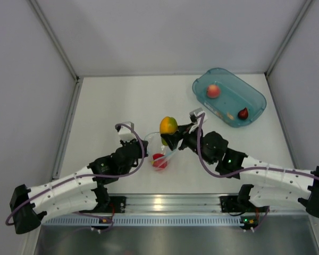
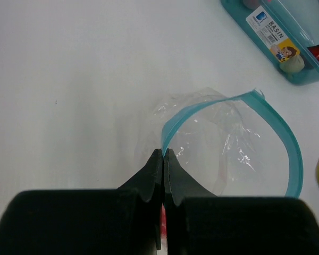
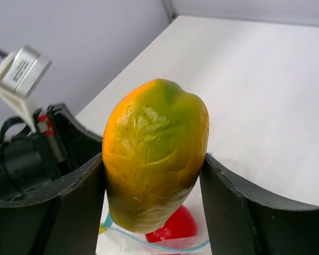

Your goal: Open the zip-top bag and remove the fake food

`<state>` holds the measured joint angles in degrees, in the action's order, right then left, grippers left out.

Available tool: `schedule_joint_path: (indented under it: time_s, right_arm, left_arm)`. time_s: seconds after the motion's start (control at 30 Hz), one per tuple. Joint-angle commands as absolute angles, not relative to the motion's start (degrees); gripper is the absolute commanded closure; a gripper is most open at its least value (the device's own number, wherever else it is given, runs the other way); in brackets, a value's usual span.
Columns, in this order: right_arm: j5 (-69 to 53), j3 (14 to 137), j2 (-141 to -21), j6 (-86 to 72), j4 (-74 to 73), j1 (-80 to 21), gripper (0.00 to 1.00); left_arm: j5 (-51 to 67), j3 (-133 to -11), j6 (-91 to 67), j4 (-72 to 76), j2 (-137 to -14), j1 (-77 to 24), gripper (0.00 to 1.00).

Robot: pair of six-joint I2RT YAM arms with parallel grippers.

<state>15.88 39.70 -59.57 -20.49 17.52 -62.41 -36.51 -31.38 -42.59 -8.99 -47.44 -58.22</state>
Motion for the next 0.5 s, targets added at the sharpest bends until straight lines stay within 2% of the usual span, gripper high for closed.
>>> schedule_joint_path:
  time_s: [0.0, 0.07, 0.2, 0.27, 0.47]
  right_arm:
    - [27.8, 43.2, -56.9, -21.1, 21.1, -60.3, 0.91]
    - [28.1, 46.7, -57.6, -22.0, 10.7, -53.8, 0.91]
    - [26.5, 55.9, -64.9, -21.1, 0.2, -39.1, 0.9]
    - [28.5, 58.0, -68.2, -19.8, -2.9, -31.8, 0.9]
    - [24.2, 68.2, -83.9, -18.5, -10.7, -14.6, 0.86]
  left_arm:
    - [-40.1, -36.4, -44.3, -14.7, -47.8, -58.0, 1.0]
    - [-41.0, -37.7, -43.9, -16.8, -48.2, -58.1, 1.0]
    - [-41.0, -40.3, -43.4, -20.0, -48.1, -58.0, 1.0]
    - [-40.5, -41.0, -43.2, -20.5, -47.6, -57.9, 1.0]
    - [-38.2, -42.8, -42.9, -22.7, -46.8, -57.9, 1.0]
